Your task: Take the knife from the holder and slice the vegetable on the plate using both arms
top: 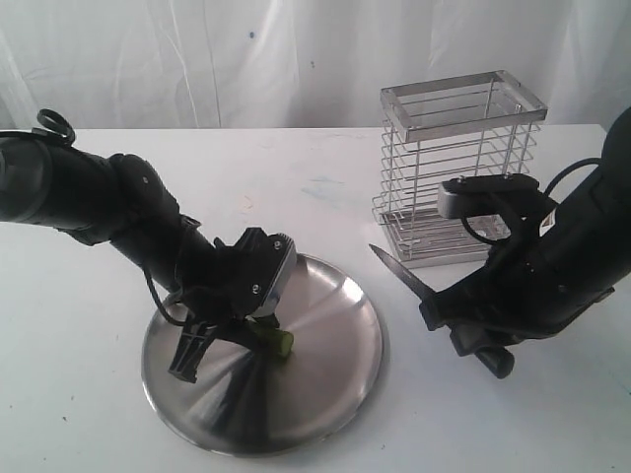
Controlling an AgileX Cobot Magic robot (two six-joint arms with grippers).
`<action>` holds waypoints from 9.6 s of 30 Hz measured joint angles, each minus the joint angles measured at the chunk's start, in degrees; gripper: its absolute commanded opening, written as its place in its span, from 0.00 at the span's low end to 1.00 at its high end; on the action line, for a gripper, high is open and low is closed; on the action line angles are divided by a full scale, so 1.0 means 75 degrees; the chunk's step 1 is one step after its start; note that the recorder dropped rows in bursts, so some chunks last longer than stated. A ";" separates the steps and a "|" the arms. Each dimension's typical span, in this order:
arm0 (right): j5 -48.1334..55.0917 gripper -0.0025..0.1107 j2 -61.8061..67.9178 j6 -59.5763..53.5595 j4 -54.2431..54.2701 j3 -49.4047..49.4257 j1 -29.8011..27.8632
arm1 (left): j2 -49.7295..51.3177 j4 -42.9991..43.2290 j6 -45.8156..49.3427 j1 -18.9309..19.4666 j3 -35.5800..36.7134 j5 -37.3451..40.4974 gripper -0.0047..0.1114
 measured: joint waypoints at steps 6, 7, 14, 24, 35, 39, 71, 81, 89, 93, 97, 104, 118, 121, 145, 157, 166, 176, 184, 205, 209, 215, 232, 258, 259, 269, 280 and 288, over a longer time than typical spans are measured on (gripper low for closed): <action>-0.0013 0.02 0.0000 0.0000 0.0000 0.0000 0.0000 | 0.0000 -0.0837 0.0000 0.0000 0.0000 -0.0081 0.24; -0.0069 0.02 0.0000 0.0000 0.0040 0.0000 0.0000 | 0.0000 -0.0971 -0.0029 0.0000 0.0000 -0.0100 0.24; -0.0986 0.02 0.0005 0.0114 0.0748 0.0000 0.0000 | 0.0000 -0.1119 -0.1926 0.0000 0.0000 -0.0133 0.23; -0.1249 0.02 0.0005 0.0114 0.0805 0.0000 0.0000 | 0.0062 -0.1131 -0.3270 0.0000 0.0000 -0.0663 0.20; -0.1249 0.02 0.0005 0.0114 0.0832 0.0000 0.0000 | 0.0181 -0.1100 -0.3791 -0.0013 0.0000 -0.1250 0.20; -0.1249 0.02 0.0005 0.0114 0.0835 0.0000 0.0000 | 0.0181 -0.1100 -0.3844 -0.0013 0.0000 -0.1250 0.20; -0.1502 0.02 0.0017 0.0114 0.0915 -0.0013 0.0000 | -0.0257 -0.0997 -0.3983 -0.0013 -0.0027 -0.1170 0.67; -0.1865 0.02 0.0017 0.0768 0.0965 -0.0031 0.0887 | -0.1591 -0.0753 -0.4034 0.0024 -0.0027 -0.1171 0.54; -0.2471 0.02 0.0205 0.2508 0.0515 -0.0036 0.2083 | -0.2137 -0.0136 -0.5799 0.1141 -0.0027 -0.1038 0.04; -0.2643 0.02 0.0676 0.3058 0.0490 -0.0048 0.2866 | -0.2151 -0.0085 -0.7090 0.2007 -0.0027 -0.0656 0.04; -0.2670 0.02 0.0909 0.4025 -0.0077 -0.0048 0.3566 | -0.2153 -0.0082 -0.7487 0.2509 0.0023 -0.0350 0.04; -0.2426 0.02 0.0909 0.6485 -0.2184 -0.0048 0.4085 | -0.2167 -0.1143 -0.7448 0.2717 0.0663 -0.0704 0.04; -0.2988 0.02 0.1306 0.7310 -0.2906 -0.0048 0.4167 | -0.1563 -0.6996 -0.2938 0.2717 0.0902 0.1509 0.04; -0.2950 0.02 0.1338 0.7381 -0.2906 -0.0048 0.4167 | -0.1244 -0.7134 -0.2901 0.2717 0.0902 0.1509 0.04; -0.3245 0.02 0.1710 0.7884 -0.3444 -0.0048 0.4214 | -0.0867 -0.7855 -0.2811 0.2717 0.0919 0.2317 0.04; -0.3217 0.02 0.1710 0.8159 -0.3884 -0.0076 0.4292 | -0.0867 -0.7855 -0.2811 0.2717 0.0919 0.2335 0.04; -0.3217 0.02 0.1749 0.8456 -0.3899 -0.0093 0.4432 | -0.0867 -0.7855 -0.2811 0.2717 0.0919 0.2348 0.04; -0.3218 0.02 0.1969 0.8522 -0.3899 -0.0093 0.4445 | -0.0867 -0.7855 -0.2811 0.2717 0.0919 0.2754 0.04; -0.3389 0.02 0.1969 0.8589 -0.3915 -0.0093 0.4445 | -0.0867 -0.7855 -0.2797 0.2717 0.0919 0.2794 0.04; -0.3407 0.02 0.1969 0.8766 -0.3957 -0.0093 0.4445 | -0.0412 -0.7855 -0.2514 0.2184 0.0919 0.4159 0.04; -0.3407 0.02 0.1969 0.8766 -0.3971 -0.0093 0.4445 | -0.0056 -0.7855 -0.2435 0.1864 0.0919 0.4026 0.04; -0.3426 0.02 0.1969 0.8783 -0.4024 -0.0093 0.4445 | 0.0047 -0.7855 -0.2408 0.1833 0.0919 0.3738 0.04; -0.3663 0.02 0.2186 0.8965 -0.4108 -0.0093 0.4445 | 0.0047 -0.7855 -0.1966 0.1833 0.0919 0.3738 0.04; -0.2451 0.02 0.2032 0.9993 -0.6174 -0.0674 0.4579 | 0.0047 -0.7855 -0.1935 0.1833 0.0919 0.3753 0.04; -0.2451 0.02 0.2032 1.0000 -0.6156 -0.0674 0.4658 | 0.0047 -0.7855 -0.1935 0.1833 0.0919 0.3753 0.04; -0.2260 0.02 0.2244 1.0014 -0.6060 -0.0674 0.5103 | 0.0047 -0.7855 -0.1824 0.1833 0.0919 0.3753 0.04; -0.2242 0.02 0.2396 1.0093 -0.6074 -0.0674 0.5121 | 0.0047 -0.7855 -0.1812 0.1833 0.0919 0.3923 0.04; -0.2188 0.02 0.2409 1.0093 -0.6133 -0.0674 0.5121 | 0.0047 -0.7855 -0.1812 0.1833 0.0919 0.3923 0.04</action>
